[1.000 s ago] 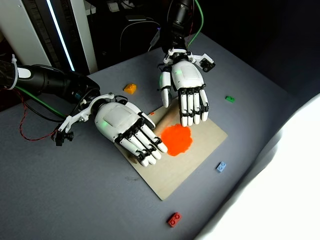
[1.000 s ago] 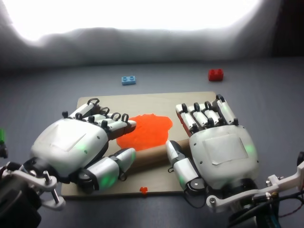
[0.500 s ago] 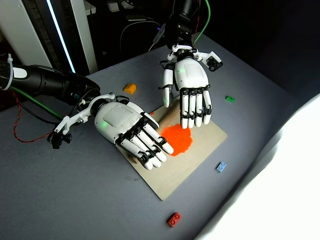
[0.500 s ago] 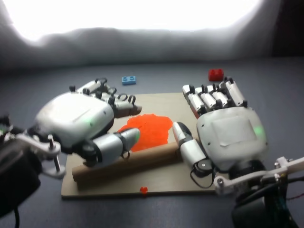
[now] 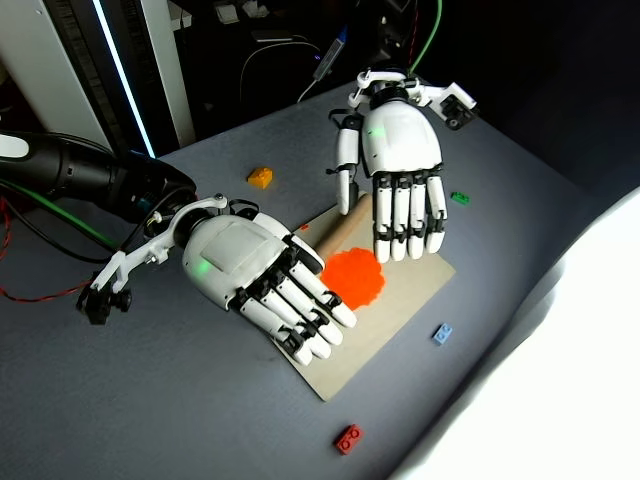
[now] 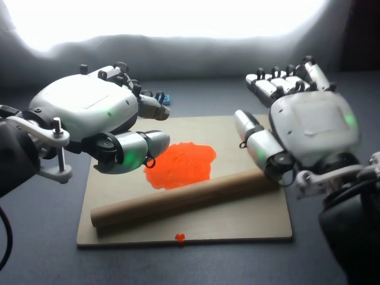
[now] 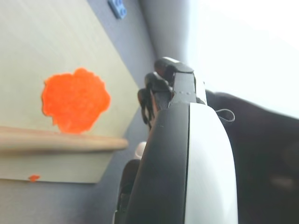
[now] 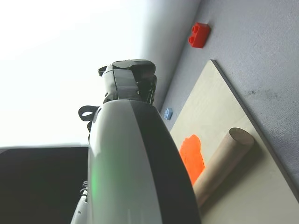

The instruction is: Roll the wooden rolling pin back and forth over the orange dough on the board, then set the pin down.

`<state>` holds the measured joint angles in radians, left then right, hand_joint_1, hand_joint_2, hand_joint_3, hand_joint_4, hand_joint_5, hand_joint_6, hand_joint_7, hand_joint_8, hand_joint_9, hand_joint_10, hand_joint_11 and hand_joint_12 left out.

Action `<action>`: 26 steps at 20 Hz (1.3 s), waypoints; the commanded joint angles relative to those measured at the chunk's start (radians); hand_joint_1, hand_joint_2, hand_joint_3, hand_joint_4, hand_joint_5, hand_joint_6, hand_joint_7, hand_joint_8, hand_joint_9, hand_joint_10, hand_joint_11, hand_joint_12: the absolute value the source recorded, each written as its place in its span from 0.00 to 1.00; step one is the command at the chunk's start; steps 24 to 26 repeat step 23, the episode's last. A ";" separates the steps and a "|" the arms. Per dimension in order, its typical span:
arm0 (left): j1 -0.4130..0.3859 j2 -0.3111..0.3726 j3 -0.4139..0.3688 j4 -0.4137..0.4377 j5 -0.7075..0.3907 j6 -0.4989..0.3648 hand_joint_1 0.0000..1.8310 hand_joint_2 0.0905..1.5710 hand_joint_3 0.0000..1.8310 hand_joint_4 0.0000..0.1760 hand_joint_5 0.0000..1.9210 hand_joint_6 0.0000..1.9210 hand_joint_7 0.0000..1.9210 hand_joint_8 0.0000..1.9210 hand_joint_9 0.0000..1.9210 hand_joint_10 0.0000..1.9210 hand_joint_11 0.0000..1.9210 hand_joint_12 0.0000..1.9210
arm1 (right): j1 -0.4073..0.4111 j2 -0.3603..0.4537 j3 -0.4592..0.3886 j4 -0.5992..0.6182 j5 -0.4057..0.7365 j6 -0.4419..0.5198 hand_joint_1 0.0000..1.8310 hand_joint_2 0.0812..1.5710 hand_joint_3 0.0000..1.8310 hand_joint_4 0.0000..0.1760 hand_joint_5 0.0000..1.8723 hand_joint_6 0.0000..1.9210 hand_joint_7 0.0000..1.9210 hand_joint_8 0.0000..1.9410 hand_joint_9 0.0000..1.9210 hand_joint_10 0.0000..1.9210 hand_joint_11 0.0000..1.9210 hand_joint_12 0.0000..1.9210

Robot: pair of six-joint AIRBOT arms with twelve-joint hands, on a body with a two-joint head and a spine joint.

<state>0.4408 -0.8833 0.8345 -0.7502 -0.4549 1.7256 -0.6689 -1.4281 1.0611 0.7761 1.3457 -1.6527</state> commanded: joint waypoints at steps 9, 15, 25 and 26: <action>-0.057 0.029 -0.049 -0.015 -0.049 0.054 0.00 1.00 0.01 0.00 0.29 0.02 0.36 0.02 0.30 0.03 0.00 0.52 | 0.056 0.164 -0.017 -0.074 -0.019 0.107 0.00 0.95 0.00 0.00 0.32 0.04 0.34 0.02 0.31 0.04 0.00 0.71; -0.079 0.029 -0.057 -0.015 -0.053 0.056 0.00 1.00 0.02 0.00 0.31 0.02 0.38 0.03 0.33 0.04 0.00 0.57 | 0.049 0.238 -0.039 -0.066 -0.095 0.189 0.00 0.95 0.00 0.00 0.33 0.09 0.36 0.01 0.25 0.32 0.02 0.85; -0.089 0.029 -0.081 -0.015 -0.075 0.056 0.00 1.00 0.01 0.00 0.31 0.09 0.28 0.32 0.21 0.44 0.00 0.65 | 0.054 0.239 -0.039 -0.066 -0.160 0.201 0.00 0.94 0.00 0.00 0.19 0.51 0.34 0.20 0.20 0.66 0.09 0.93; -0.089 0.029 -0.081 -0.015 -0.075 0.056 0.00 1.00 0.01 0.00 0.31 0.09 0.28 0.32 0.21 0.44 0.00 0.65 | 0.054 0.239 -0.039 -0.066 -0.160 0.201 0.00 0.94 0.00 0.00 0.19 0.51 0.34 0.20 0.20 0.66 0.09 0.93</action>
